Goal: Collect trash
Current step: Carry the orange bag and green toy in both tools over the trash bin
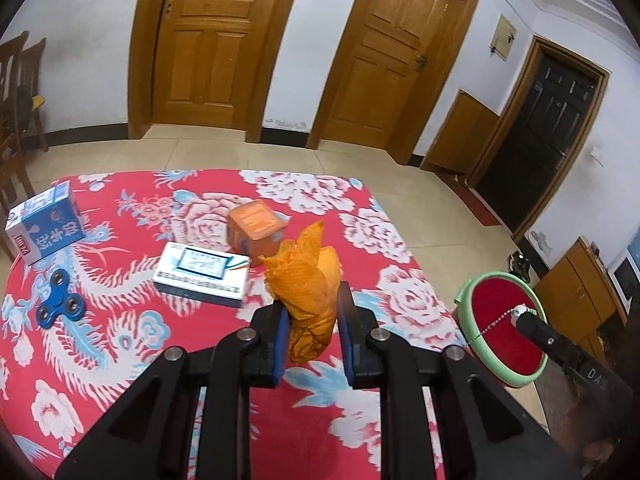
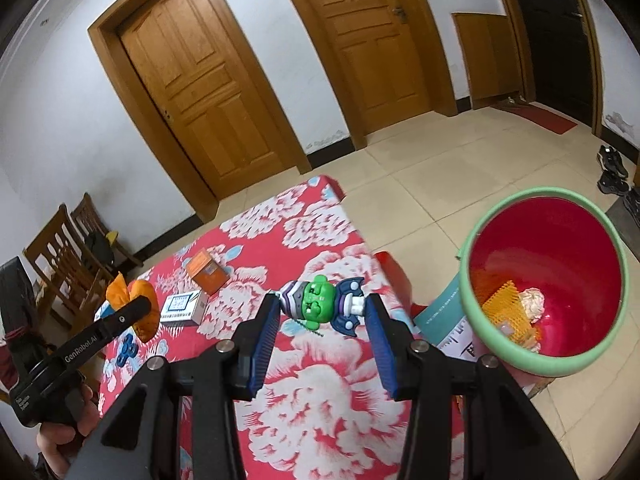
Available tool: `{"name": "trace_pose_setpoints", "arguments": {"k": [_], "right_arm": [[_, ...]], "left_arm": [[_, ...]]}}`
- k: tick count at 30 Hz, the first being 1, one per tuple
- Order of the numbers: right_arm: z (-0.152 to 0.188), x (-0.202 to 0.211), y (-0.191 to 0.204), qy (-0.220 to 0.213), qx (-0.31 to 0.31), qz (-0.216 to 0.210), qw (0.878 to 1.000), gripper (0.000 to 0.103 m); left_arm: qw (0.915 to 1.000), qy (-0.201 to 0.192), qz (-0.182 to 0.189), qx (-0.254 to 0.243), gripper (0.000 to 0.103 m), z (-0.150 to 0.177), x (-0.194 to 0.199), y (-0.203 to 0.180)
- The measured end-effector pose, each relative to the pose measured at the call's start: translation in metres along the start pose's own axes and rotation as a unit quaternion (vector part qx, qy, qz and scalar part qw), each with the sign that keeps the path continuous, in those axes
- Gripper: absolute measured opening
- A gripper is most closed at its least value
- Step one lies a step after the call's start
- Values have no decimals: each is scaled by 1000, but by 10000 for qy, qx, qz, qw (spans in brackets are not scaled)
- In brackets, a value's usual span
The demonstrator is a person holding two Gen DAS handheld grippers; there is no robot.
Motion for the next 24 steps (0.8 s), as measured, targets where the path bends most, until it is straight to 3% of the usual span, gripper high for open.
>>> {"name": "trace_pose_setpoints", "arguments": {"k": [12,24], "right_arm": [[-5,14,-61,-230,-555,294,9978,47],[-6,16,-119,-330,-1059,630,9918,47]], "left_arm": [[9973,373,440,-463,21,8,-31,-53],[9872,870,942,-944,21,22,-77,-114]]}}
Point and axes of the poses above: each gripper's, at about its wrist camera, not at the fingertips, and x roughly against the way its jaws point, y to its left, z to its underside, the point moved 2 cm from there along -x, roughly the way its jaws point, and after that the axes turned 8 degrees about z, right-handed, at the moved point
